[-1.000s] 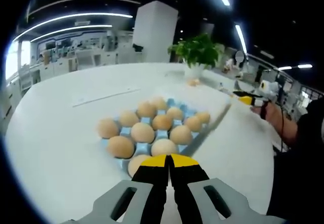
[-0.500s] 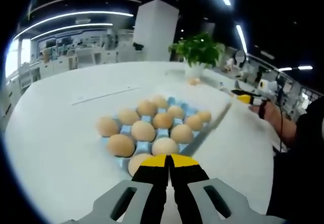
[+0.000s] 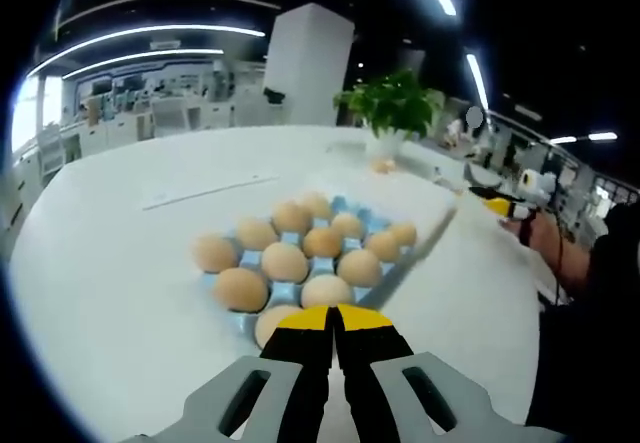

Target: Pick up the eggs on the table and place them into the egg tray on the table

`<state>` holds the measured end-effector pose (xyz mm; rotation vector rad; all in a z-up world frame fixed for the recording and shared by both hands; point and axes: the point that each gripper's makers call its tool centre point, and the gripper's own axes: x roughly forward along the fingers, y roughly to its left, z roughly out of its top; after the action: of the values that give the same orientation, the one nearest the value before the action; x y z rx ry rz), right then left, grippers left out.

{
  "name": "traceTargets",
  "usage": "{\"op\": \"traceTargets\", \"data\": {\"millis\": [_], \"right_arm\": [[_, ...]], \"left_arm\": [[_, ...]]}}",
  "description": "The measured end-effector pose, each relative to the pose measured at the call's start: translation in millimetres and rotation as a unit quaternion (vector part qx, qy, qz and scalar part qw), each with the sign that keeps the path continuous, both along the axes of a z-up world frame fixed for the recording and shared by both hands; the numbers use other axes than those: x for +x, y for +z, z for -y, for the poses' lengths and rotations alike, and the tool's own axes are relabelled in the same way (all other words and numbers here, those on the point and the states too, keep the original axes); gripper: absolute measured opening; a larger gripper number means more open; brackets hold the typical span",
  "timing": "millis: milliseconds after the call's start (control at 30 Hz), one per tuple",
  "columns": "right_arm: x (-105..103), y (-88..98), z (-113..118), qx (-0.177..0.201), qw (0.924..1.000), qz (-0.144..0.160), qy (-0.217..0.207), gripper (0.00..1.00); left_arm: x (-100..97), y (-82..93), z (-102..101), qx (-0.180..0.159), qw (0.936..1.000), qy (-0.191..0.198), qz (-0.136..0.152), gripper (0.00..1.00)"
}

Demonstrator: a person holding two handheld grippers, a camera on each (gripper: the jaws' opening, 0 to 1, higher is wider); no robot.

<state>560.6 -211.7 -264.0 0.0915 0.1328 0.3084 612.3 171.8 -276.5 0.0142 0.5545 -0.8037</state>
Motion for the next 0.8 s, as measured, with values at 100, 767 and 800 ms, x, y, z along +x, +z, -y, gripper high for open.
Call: {"op": "traceTargets", "data": {"millis": [100, 767, 800], "right_arm": [[-4.4, -2.9, 2.5, -0.007, 0.9999, -0.006, -0.004, 1.00], [-21.2, -5.1, 4.5, -0.023, 0.9996, 0.000, -0.015, 0.95], [-20.8, -4.5, 6.3, -0.022, 0.9996, 0.001, -0.017, 0.95]], "left_arm": [[-1.8, 1.4, 2.4, 0.004, 1.0000, -0.002, 0.005, 0.01], [-3.9, 4.8, 1.7, -0.001, 0.9999, -0.002, 0.015, 0.01], [-4.0, 4.5, 1.7, -0.002, 0.9999, -0.002, 0.015, 0.01]]}}
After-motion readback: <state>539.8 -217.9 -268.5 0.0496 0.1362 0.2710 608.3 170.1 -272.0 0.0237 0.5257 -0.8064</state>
